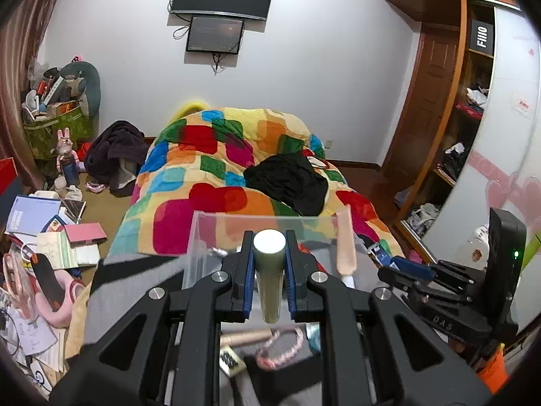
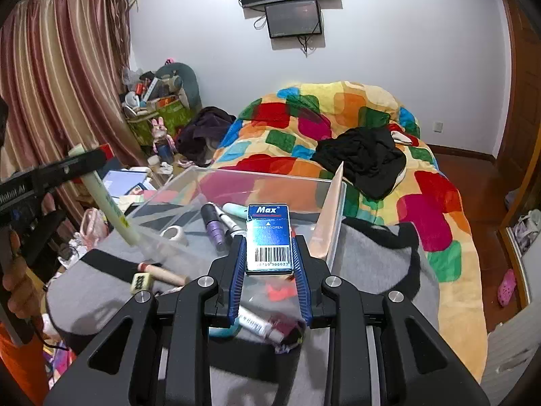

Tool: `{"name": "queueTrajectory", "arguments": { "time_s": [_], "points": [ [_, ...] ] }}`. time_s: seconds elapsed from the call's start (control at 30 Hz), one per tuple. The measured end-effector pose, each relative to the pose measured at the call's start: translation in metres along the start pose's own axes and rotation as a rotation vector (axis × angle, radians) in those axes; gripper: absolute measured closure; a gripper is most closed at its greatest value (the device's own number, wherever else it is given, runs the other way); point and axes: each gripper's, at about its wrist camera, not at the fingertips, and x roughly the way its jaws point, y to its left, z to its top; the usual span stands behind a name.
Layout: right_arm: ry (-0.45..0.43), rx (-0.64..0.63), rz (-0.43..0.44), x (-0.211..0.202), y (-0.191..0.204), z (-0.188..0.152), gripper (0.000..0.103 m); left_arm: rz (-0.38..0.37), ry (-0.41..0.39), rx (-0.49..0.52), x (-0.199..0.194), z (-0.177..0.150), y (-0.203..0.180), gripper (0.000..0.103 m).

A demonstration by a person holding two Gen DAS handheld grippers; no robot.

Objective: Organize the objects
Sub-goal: 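Carry the Max box and white-green tube over the clear box and release both, then grasp the blue tape roll with the right gripper while the left grasps the beige dotted tile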

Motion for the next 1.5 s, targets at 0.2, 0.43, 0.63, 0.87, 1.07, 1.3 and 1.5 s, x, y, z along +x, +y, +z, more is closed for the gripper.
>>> {"name": "queueTrajectory", "arguments": {
  "time_s": [0.2,0.43,0.63,0.87,1.07,1.3,1.5],
  "points": [
    [0.053,-0.013,-0.020,0.030,-0.004,0.008,0.078,0.025,0.014,-0.040,0.034,0.006,0.004,0.088],
    [0.107,-0.006,-0.033,0.052,-0.009,0.003,0.078,0.040,0.096,-0.061,0.069,-0.011,0.007,0.088],
    [0.136,-0.035,-0.039,0.063,-0.006,-0.001,0.078,0.057,0.143,-0.052,0.082,-0.019,0.009,0.088],
    [0.131,-0.058,-0.029,0.059,-0.002,-0.002,0.078,0.075,0.134,-0.004,0.072,-0.022,0.004,0.087],
    [0.107,-0.066,-0.008,0.044,0.002,-0.002,0.078,0.082,0.105,0.012,0.056,-0.020,0.002,0.068],
    [0.076,-0.083,0.009,0.022,0.008,-0.005,0.067,0.077,0.073,0.034,0.033,-0.023,-0.002,0.043],
    [0.056,-0.092,0.022,0.003,0.009,-0.013,0.059,0.070,0.098,0.042,0.020,-0.036,0.004,0.029]
  ]
}}
